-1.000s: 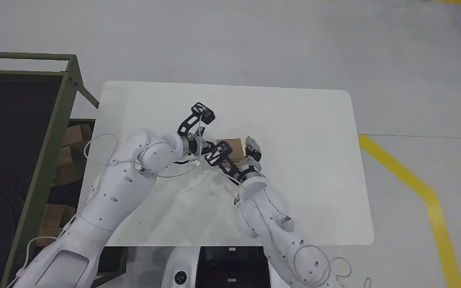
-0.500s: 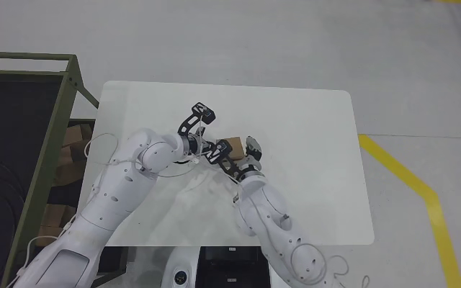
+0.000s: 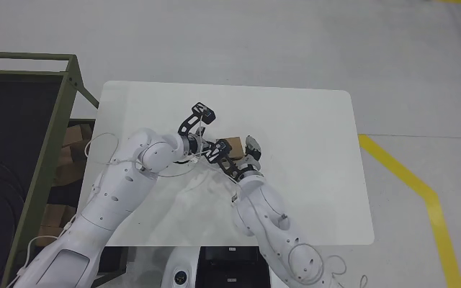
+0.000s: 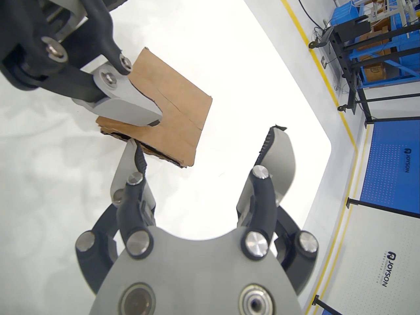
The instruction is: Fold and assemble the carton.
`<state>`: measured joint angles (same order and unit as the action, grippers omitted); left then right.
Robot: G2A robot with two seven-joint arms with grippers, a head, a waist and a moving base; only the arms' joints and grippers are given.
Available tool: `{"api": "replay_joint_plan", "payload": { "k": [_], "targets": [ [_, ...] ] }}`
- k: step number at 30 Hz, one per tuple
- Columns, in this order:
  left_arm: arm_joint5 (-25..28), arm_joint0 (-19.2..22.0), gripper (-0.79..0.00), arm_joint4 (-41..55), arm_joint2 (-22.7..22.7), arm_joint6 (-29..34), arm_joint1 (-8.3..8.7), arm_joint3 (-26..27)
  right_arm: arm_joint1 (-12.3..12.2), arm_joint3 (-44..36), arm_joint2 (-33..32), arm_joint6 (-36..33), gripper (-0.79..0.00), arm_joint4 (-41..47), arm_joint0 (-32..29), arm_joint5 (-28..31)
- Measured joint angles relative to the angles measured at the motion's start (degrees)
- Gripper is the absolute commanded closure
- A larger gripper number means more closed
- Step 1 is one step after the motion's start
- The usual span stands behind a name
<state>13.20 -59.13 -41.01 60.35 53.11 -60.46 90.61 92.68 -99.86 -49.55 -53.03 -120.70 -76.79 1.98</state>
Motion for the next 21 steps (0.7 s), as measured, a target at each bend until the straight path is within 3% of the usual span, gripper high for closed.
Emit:
{"api": "replay_joint_plan", "payload": {
  "k": [21],
  "targets": [
    [0.0, -0.1, -0.785, -0.1, 0.1, 0.0, -0.08, 0.1, 0.3, -1.0, -1.2, 1.7, -0.610, -0.5, -1.6, 0.2]
  ]
}}
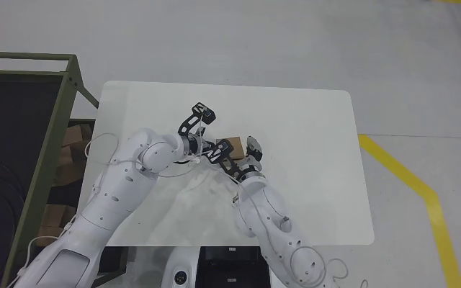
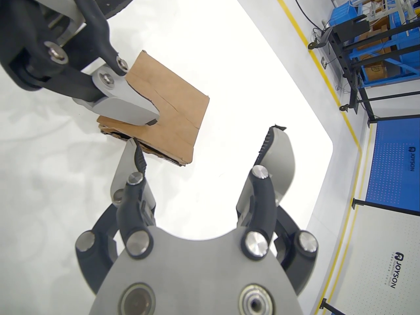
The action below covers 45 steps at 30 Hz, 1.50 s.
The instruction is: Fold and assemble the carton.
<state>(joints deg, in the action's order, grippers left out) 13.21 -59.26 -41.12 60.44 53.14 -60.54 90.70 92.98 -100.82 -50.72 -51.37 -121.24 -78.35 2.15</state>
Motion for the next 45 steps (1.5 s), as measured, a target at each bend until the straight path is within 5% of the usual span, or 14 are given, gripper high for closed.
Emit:
{"api": "replay_joint_plan", "payload": {
  "k": [45],
  "targets": [
    [-0.6, 0.4, -0.785, -1.1, -0.6, 0.0, -0.43, -1.4, 1.1, 1.6, -1.4, -0.5, -0.603, 1.1, 0.4, -1.2]
  ]
}}
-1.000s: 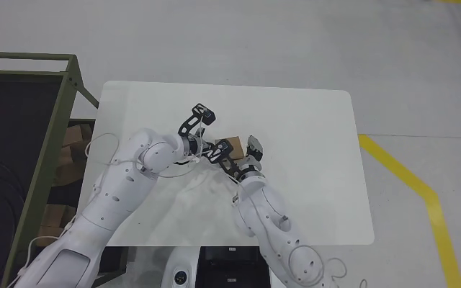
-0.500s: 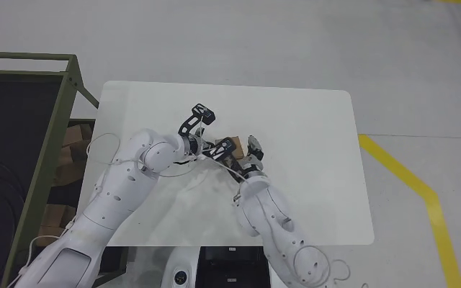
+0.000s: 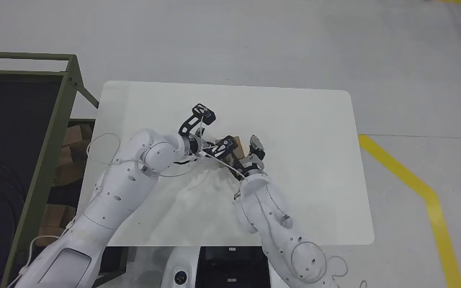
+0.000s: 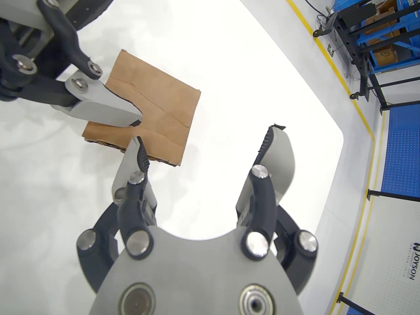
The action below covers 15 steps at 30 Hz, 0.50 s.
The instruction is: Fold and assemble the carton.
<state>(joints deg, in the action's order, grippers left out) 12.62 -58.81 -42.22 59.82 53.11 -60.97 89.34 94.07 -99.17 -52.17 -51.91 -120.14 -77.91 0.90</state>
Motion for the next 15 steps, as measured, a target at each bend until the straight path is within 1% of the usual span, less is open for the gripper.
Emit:
{"api": "replay_joint_plan", "payload": {
  "k": [9, 10, 11, 13, 15],
  "targets": [
    [-0.1, 0.0, -0.785, 0.0, 0.0, 0.1, -0.06, 0.1, 0.4, 0.7, 0.5, -0.4, -0.610, -0.5, 0.5, -0.1],
    [-0.1, 0.0, -0.785, 0.0, 0.0, 0.1, -0.06, 0.1, 0.4, 0.7, 0.5, -0.4, -0.600, -0.5, 0.5, 0.0],
    [-0.1, 0.0, -0.785, 0.0, 0.1, 0.2, -0.07, 0.1, 0.4, 0.8, 0.5, -0.6, -0.610, -0.6, 0.6, 0.1],
    [-0.1, 0.0, -0.785, 0.0, 0.1, 0.2, -0.08, 0.1, 0.5, 1.0, 0.6, -1.0, -0.600, -0.8, 0.8, 0.3],
    [-0.1, 0.0, -0.785, 0.0, 0.2, 0.1, -0.08, 0.1, 0.6, 1.2, 0.7, -1.2, -0.610, -0.9, 1.0, 0.3]
  ]
}}
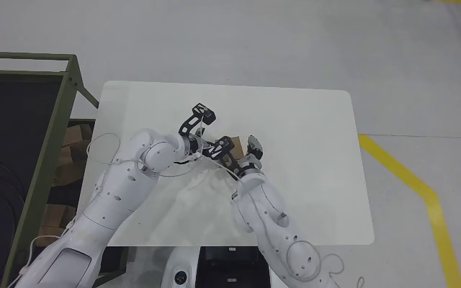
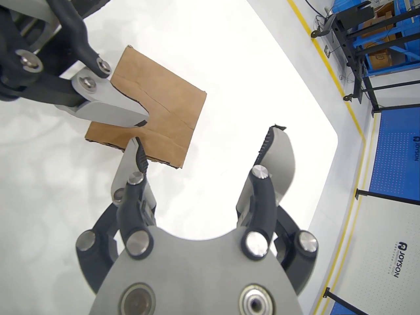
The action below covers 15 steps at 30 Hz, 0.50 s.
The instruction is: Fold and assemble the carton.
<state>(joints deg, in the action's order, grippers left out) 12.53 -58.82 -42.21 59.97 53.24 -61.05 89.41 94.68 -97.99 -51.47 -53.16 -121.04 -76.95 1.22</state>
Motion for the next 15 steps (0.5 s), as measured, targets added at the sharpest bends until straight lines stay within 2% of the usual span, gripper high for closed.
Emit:
{"api": "replay_joint_plan", "payload": {
  "k": [12, 15],
  "targets": [
    [0.2, -0.6, -0.785, -0.1, 1.2, 0.1, 0.24, -0.4, 0.5, 0.7, -0.1, -1.1, -0.597, 0.2, 0.6, 0.0],
    [0.2, -0.6, -0.785, -0.1, 1.2, 0.2, 0.24, -0.4, 0.6, 0.1, -0.5, -0.4, -0.659, 1.0, 0.3, -0.8]
  ]
}}
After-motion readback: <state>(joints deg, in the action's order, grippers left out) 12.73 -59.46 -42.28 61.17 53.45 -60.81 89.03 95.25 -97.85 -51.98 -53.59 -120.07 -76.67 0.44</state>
